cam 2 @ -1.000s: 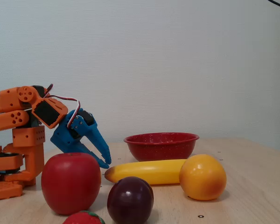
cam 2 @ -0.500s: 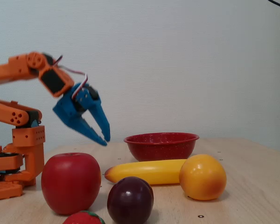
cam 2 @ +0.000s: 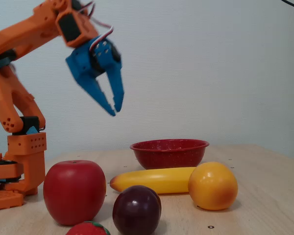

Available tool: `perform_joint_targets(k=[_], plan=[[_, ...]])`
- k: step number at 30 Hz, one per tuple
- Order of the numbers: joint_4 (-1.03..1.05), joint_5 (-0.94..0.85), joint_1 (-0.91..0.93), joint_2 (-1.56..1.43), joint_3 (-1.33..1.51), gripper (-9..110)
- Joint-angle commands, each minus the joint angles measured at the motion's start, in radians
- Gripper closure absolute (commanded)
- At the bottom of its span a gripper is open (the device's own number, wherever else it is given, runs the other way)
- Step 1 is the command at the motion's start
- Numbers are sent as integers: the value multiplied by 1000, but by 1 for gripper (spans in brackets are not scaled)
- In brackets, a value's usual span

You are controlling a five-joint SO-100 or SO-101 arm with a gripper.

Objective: Put the plum in the red bowl.

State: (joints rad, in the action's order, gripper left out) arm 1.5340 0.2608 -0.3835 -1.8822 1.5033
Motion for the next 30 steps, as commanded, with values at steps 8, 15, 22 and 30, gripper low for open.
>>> perform_joint_targets(k=[8,15,22,30], plan=[[158,144,-236,433,-537,91],[250,413,-342,591,-635,58],[302,646,-394,736,-712,52],[319,727,-399,836,-710,52]])
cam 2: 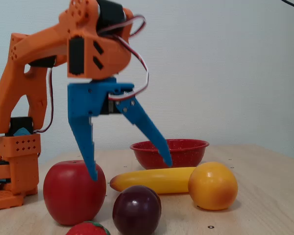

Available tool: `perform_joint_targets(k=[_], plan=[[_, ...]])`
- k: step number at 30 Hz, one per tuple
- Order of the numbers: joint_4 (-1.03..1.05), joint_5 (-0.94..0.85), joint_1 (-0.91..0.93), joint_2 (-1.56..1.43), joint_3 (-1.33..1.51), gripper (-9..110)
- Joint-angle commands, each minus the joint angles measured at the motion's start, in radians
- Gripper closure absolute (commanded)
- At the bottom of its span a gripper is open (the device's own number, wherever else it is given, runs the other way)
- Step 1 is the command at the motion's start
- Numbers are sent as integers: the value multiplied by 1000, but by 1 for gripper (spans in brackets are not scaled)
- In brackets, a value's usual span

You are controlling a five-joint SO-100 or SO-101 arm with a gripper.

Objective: Put the plum in the red bowl.

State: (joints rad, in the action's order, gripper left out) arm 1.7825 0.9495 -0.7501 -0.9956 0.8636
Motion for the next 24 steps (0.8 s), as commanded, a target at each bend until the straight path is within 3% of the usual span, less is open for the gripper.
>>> perform_joint_targets(k=[1,16,24], plan=[[75,35,-29,-48,-66,52],[124,40,17,17,20,51],[51,14,54,117,-12,50]])
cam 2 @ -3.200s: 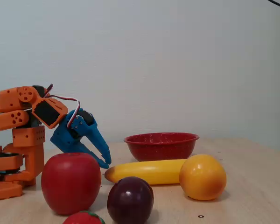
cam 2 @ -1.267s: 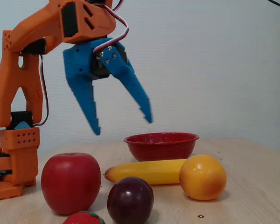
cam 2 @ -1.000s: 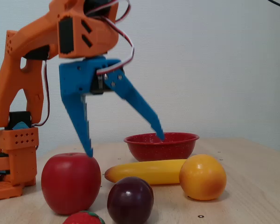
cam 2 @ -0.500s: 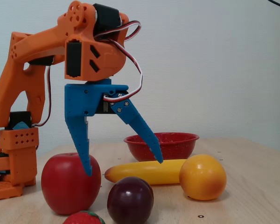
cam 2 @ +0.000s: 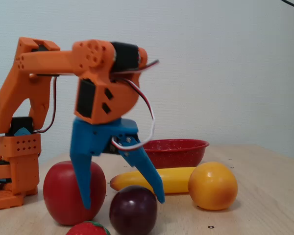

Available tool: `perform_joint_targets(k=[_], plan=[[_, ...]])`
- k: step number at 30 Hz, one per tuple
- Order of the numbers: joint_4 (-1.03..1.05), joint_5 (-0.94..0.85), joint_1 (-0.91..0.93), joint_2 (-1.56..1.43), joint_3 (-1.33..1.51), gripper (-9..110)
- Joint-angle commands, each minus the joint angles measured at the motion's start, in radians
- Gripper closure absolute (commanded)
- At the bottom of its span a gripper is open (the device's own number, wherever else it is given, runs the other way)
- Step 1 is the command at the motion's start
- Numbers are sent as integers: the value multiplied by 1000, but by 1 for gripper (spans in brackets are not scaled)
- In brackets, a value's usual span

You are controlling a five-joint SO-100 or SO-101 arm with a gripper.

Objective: Put the plum in the red bowl.

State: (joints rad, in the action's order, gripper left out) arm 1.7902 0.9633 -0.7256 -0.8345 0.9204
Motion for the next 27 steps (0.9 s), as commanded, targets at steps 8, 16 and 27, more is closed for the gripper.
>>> perform_joint_targets(k=[8,16,27], plan=[[-55,-2,38,-3,-69,49],[-80,26,32,-8,-80,49],[-149,67,18,-5,-60,49]])
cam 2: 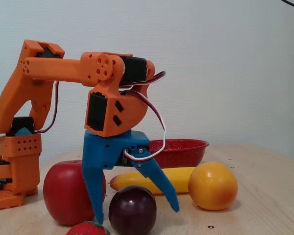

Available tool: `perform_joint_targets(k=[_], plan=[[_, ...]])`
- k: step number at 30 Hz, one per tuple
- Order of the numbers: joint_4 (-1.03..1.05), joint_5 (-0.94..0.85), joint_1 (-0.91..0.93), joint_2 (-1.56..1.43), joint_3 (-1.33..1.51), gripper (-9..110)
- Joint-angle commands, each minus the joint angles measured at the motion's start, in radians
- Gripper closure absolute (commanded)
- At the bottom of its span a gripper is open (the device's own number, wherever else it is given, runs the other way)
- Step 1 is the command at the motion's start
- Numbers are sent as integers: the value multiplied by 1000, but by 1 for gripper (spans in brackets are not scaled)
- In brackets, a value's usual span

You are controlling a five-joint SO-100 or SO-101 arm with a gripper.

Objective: Put the plum in the red bowl.

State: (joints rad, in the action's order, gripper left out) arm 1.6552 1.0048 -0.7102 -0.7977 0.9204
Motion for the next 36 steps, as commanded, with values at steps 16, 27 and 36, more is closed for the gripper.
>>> perform_joint_targets(k=[16,27,36], plan=[[-15,61,9,-48,-60,94],[190,18,9,-164,-235,101],[216,-92,64,-388,-336,101]])
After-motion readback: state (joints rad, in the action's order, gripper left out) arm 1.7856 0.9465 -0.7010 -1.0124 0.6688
